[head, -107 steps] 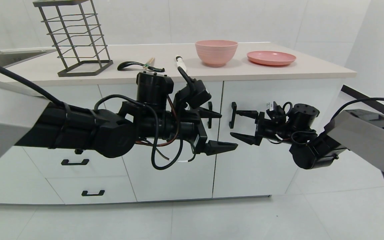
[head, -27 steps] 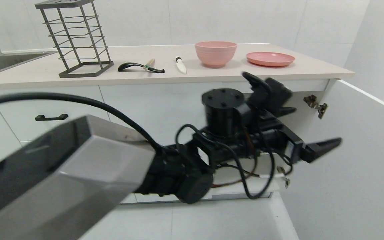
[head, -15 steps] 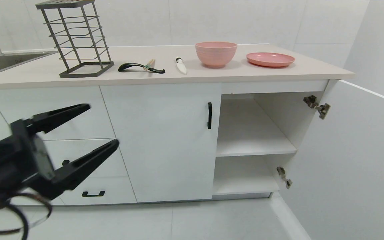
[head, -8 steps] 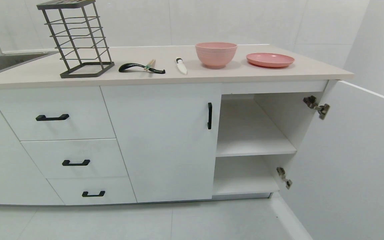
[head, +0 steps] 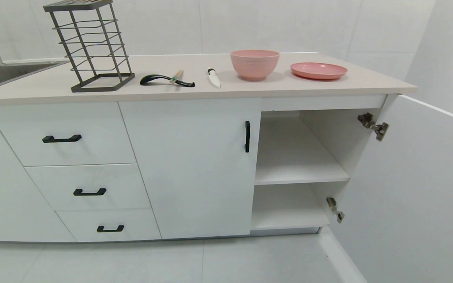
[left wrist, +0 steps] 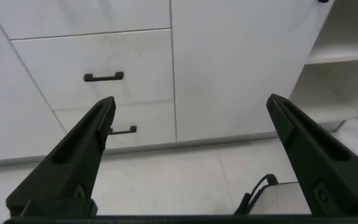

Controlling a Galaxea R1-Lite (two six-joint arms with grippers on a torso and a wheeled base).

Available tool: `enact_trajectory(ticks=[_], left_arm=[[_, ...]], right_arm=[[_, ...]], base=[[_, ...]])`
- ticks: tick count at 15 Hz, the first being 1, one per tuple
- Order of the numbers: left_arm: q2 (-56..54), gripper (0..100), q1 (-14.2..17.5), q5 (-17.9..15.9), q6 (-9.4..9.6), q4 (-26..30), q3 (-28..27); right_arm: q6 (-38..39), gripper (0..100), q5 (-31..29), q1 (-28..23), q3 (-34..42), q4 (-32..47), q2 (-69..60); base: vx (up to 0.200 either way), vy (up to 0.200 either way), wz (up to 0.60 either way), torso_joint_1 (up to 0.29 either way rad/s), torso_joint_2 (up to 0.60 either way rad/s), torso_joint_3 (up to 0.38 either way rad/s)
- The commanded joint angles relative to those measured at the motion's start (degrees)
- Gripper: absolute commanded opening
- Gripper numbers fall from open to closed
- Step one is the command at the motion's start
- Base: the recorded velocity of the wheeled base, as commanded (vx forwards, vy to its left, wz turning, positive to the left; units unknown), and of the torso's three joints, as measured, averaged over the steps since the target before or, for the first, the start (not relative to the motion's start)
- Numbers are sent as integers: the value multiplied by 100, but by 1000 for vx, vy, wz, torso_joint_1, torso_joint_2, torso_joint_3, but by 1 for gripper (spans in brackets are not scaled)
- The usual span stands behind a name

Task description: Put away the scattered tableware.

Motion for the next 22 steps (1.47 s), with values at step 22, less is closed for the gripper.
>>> enact_trajectory(ticks=[22], left_arm=[[-333,100,160,383,-159,7,13]], right_arm=[[445,100,-1873,1,-9,332,33]], base=[[64,-27,0,1,1,0]])
